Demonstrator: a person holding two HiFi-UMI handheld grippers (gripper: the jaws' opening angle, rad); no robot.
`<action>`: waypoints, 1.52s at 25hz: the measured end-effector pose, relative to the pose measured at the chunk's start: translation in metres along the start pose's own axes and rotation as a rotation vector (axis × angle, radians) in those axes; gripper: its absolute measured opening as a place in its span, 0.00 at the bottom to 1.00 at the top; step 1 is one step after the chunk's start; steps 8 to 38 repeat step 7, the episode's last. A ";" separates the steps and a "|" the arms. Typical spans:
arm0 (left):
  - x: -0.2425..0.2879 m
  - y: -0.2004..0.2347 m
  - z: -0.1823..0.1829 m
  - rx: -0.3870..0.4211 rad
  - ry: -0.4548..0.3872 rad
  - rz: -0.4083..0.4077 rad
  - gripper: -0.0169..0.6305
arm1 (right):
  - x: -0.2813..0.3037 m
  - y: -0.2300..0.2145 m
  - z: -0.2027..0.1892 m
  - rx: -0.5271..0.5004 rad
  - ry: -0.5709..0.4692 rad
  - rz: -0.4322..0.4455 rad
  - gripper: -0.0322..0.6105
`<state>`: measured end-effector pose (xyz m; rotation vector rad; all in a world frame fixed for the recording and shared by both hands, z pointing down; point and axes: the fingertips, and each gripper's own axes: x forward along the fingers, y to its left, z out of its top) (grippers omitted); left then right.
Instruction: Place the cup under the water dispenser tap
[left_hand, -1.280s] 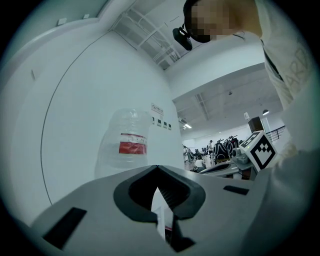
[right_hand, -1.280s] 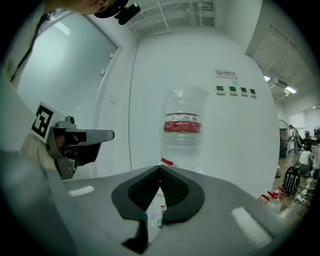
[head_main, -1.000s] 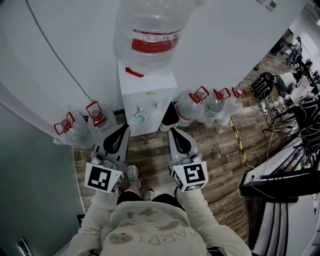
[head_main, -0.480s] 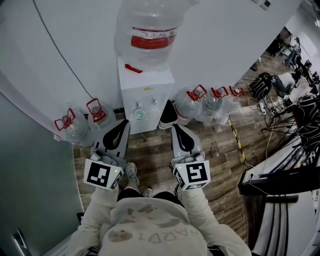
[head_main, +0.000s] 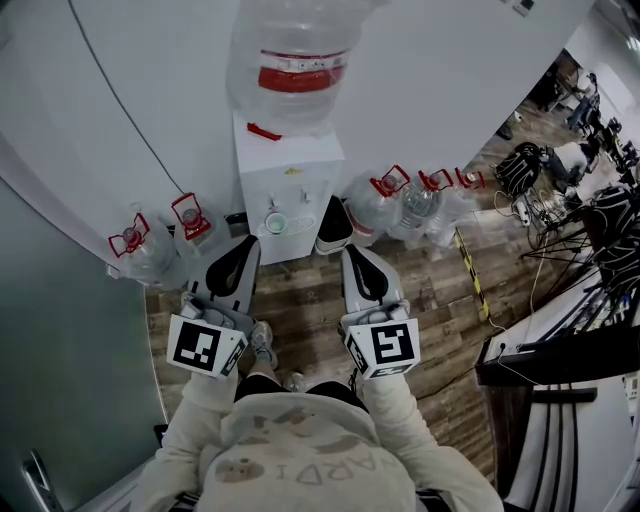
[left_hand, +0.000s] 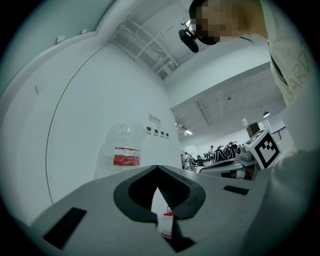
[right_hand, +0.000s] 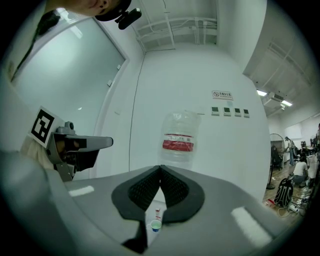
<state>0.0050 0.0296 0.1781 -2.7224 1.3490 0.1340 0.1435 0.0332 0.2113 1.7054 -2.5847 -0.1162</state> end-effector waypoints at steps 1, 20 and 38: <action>-0.001 -0.001 0.000 -0.001 0.000 0.000 0.03 | -0.001 0.001 0.000 -0.003 0.001 0.002 0.06; -0.003 -0.007 0.002 -0.007 0.000 0.000 0.03 | -0.007 0.000 0.001 0.022 -0.008 -0.008 0.06; -0.003 -0.007 0.002 -0.007 0.000 0.000 0.03 | -0.007 0.000 0.001 0.022 -0.008 -0.008 0.06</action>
